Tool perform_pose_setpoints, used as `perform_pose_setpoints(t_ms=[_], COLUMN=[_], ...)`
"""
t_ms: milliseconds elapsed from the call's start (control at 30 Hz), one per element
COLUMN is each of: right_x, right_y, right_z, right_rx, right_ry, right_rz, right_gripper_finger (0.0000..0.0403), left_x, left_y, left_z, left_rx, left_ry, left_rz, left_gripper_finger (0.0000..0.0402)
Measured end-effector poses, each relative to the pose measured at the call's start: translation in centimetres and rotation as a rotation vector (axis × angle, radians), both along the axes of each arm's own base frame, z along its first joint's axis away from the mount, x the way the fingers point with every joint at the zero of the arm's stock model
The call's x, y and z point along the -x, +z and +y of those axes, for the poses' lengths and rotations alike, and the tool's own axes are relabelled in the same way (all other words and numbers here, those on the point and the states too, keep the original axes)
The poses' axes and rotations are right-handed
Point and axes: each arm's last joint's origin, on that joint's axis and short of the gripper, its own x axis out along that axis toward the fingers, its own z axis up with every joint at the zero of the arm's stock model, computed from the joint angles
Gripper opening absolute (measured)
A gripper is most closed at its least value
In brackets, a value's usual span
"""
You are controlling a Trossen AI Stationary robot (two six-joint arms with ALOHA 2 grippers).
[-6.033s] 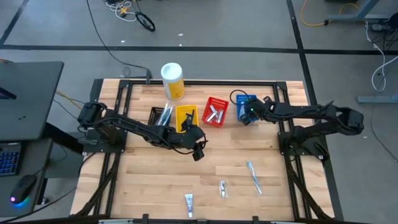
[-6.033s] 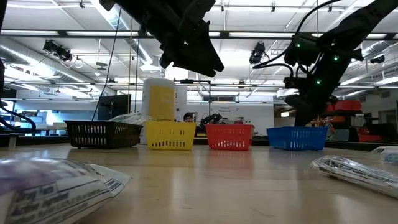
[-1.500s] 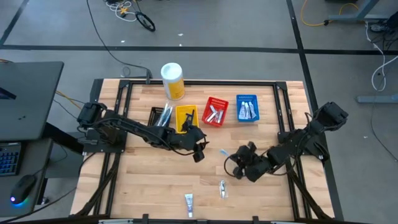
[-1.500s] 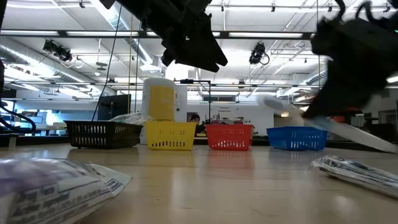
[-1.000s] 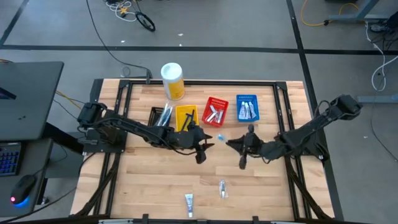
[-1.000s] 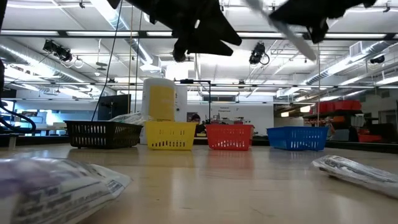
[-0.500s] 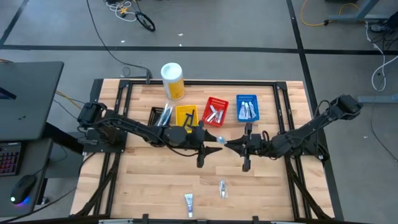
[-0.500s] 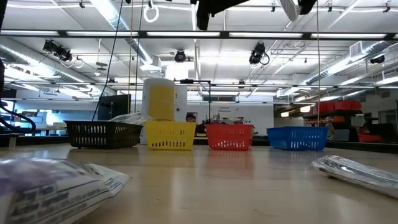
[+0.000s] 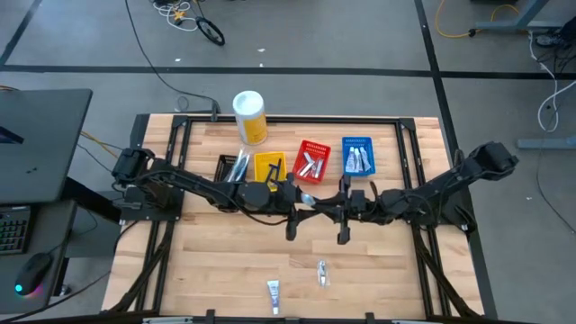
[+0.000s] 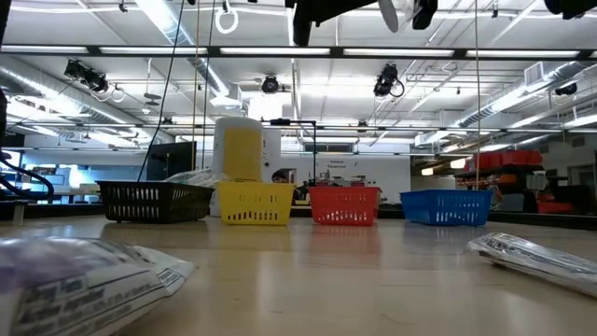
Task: Pick & Place Travel size toiletries
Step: Put the blue toothbrush into the black bin
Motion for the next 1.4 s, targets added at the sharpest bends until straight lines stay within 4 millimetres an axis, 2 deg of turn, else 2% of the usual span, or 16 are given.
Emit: perform_pose_setpoints(t_ms=[200, 367, 500, 633, 800, 1033, 1267, 1400], right_x=[-0.1, -0.3, -0.3, 0.4, 2.1, 3.4, 3.6, 3.6], right_y=[-0.1, -0.6, -0.9, -1.0, -1.8, -3.4, -3.6, -3.7], right_z=[-0.2, -0.4, -0.5, -0.6, -0.7, 0.1, 0.4, 0.4], right_rx=[-0.001, 0.019, 0.044, 0.087, -0.018, -0.169, -0.203, -0.197], right_ry=[-0.013, 0.002, -0.01, -0.098, -0.105, 0.041, 0.071, 0.07], right_rz=[0.002, 0.052, 0.092, 0.168, 0.338, 0.544, 0.569, 0.575], right_gripper_finger=[0.0024, 0.0057, 0.0088, 0.0102, 0.0105, 0.0105, 0.0105, 0.0105], left_x=[0.0, 0.1, 0.2, 0.4, 1.3, 5.4, 10.3, 11.8], left_y=[-0.4, -0.7, -1.2, -2.4, -3.2, -2.7, -3.8, -4.3], left_z=[0.1, 0.1, 0.1, 0.4, 1.2, 5.6, 9.4, 10.7], left_rx=[-0.006, -0.015, 0.009, 0.055, 0.061, 0.076, 0.242, 0.309], left_ry=[0.031, 0.03, 0.048, 0.119, 0.222, 0.6, 0.855, 0.959], left_rz=[0.04, 0.068, 0.119, 0.23, 0.362, 0.611, 0.985, 1.106], left_gripper_finger=[0.0083, 0.0026, 0.0026, 0.004, 0.0039, 0.0027, 0.0039, 0.0031])
